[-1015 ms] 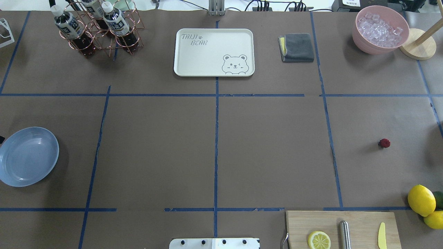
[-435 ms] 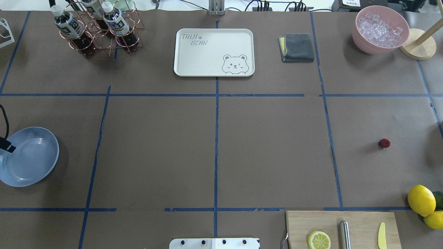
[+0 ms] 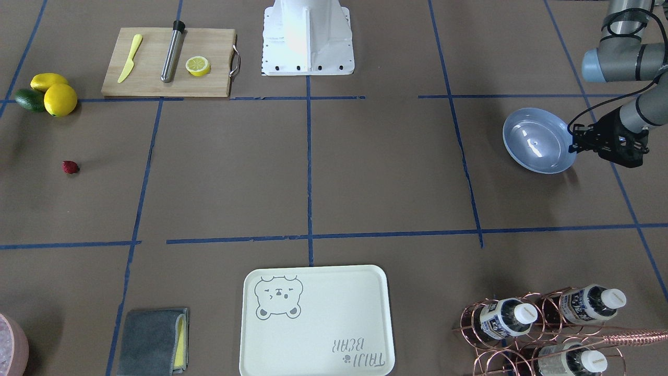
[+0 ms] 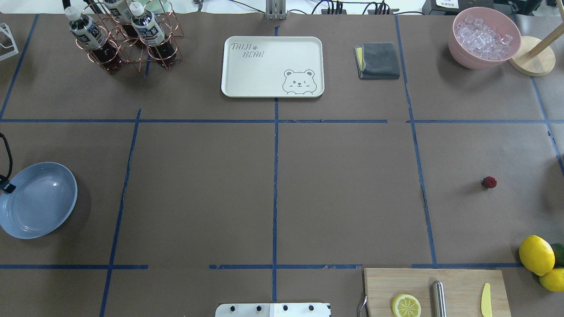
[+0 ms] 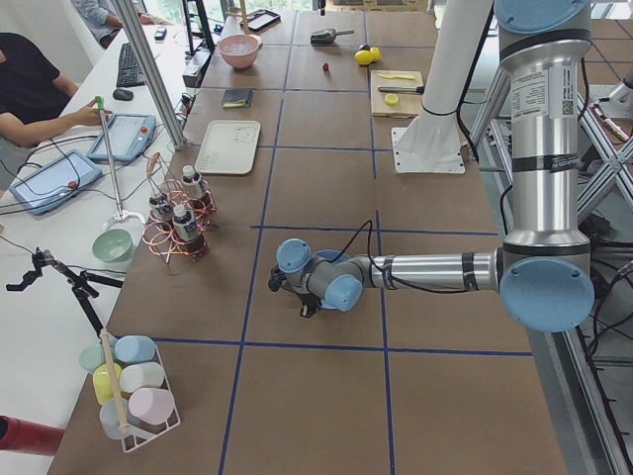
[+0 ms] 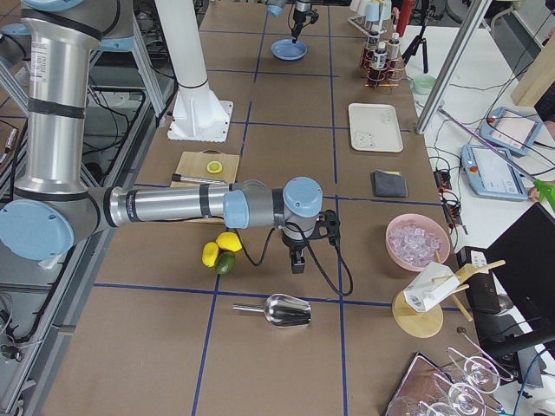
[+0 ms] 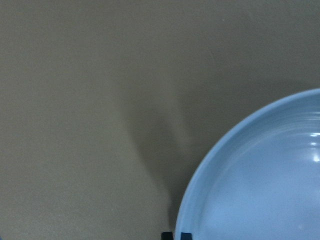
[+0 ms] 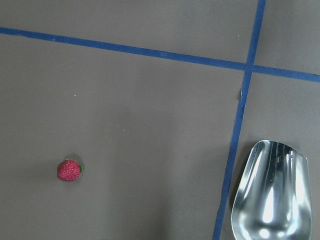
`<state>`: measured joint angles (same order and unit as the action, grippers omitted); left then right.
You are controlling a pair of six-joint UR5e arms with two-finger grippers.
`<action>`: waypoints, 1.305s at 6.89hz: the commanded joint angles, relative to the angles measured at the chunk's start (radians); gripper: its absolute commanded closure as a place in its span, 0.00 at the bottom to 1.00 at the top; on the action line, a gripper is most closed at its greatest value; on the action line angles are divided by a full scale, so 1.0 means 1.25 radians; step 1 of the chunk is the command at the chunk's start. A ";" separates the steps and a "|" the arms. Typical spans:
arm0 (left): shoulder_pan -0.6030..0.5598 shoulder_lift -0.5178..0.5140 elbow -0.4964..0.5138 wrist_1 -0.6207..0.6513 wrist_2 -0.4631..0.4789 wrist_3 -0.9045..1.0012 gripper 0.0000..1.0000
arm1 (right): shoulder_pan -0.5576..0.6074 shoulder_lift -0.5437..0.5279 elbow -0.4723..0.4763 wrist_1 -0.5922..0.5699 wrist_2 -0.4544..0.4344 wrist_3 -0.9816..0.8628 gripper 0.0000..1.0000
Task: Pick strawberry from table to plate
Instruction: 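Lower the left gripper onto the light-blue plate rim and grasp it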
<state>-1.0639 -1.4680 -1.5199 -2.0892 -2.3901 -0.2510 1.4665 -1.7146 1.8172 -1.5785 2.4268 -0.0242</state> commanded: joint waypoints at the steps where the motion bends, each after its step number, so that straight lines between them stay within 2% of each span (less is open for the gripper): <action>1: -0.001 -0.001 -0.051 0.005 -0.038 -0.005 1.00 | 0.000 0.002 0.002 0.000 0.000 0.001 0.00; 2: -0.002 -0.011 -0.078 0.002 -0.082 -0.039 1.00 | 0.000 0.002 0.005 0.000 0.000 0.001 0.00; 4: -0.001 -0.087 -0.169 -0.011 -0.082 -0.357 1.00 | 0.000 0.002 0.005 0.000 0.007 0.001 0.00; 5: 0.027 -0.120 -0.191 -0.075 -0.082 -0.507 1.00 | 0.000 0.002 0.005 0.000 0.009 0.001 0.00; 6: 0.108 -0.196 -0.178 -0.122 -0.070 -0.674 1.00 | 0.000 0.002 0.005 0.000 0.010 0.001 0.00; 7: 0.210 -0.307 -0.164 -0.118 0.009 -0.799 1.00 | 0.000 0.003 0.005 0.000 0.010 0.001 0.00; 8: 0.309 -0.370 -0.132 -0.117 0.108 -0.880 1.00 | 0.000 0.003 0.005 0.000 0.010 0.001 0.00; 9: 0.331 -0.440 -0.070 -0.115 0.128 -0.954 1.00 | 0.000 0.003 0.005 0.000 0.010 0.001 0.00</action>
<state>-0.7217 -1.9142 -1.6778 -2.2331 -2.2939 -1.3229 1.4665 -1.7106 1.8239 -1.5784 2.4389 -0.0230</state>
